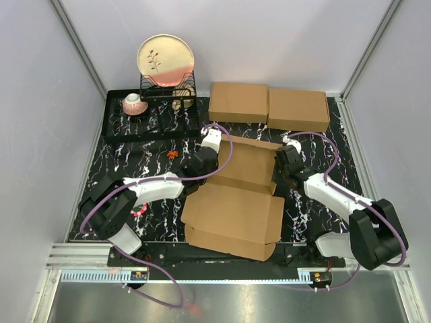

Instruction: Fold the paper box

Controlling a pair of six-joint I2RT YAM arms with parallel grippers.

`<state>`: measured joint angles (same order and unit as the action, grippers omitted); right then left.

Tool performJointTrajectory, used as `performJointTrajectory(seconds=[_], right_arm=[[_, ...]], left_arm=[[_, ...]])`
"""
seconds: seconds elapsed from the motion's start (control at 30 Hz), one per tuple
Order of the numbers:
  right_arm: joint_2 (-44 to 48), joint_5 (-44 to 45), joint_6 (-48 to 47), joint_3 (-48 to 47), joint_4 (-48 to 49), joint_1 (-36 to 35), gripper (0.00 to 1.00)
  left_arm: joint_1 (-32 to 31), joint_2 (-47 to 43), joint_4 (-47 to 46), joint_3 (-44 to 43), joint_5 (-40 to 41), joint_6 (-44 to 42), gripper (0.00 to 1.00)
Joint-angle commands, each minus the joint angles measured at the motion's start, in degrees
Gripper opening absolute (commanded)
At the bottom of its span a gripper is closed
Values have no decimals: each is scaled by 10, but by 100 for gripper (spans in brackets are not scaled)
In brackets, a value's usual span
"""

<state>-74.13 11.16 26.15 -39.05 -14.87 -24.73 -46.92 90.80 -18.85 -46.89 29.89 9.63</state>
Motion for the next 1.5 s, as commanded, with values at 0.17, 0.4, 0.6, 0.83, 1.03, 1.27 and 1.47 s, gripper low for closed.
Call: performJointTrajectory(seconds=[0.17, 0.4, 0.6, 0.83, 1.03, 1.27, 1.47], right_arm=[[-29, 40, 21, -33, -19, -5, 6], [-59, 87, 36, -59, -54, -7, 0], [-37, 72, 37, -46, -38, -8, 14], [-4, 70, 46, -50, -27, -8, 49], [7, 79, 41, -60, -19, -8, 47], [-27, 73, 33, -66, -18, -8, 0], [-26, 80, 26, -80, -42, -8, 0]], left_arm=[[-4, -32, -3, -5, -1, 3, 0], [-5, -40, -8, 0, -4, 5, 0], [-5, -40, -9, 0, -3, 4, 0], [-5, -38, -3, -1, 0, 1, 0], [-5, -36, 0, -4, 0, 4, 0], [-5, -37, 7, -4, -7, 7, 0], [-6, -41, 28, -12, -32, 4, 0]])
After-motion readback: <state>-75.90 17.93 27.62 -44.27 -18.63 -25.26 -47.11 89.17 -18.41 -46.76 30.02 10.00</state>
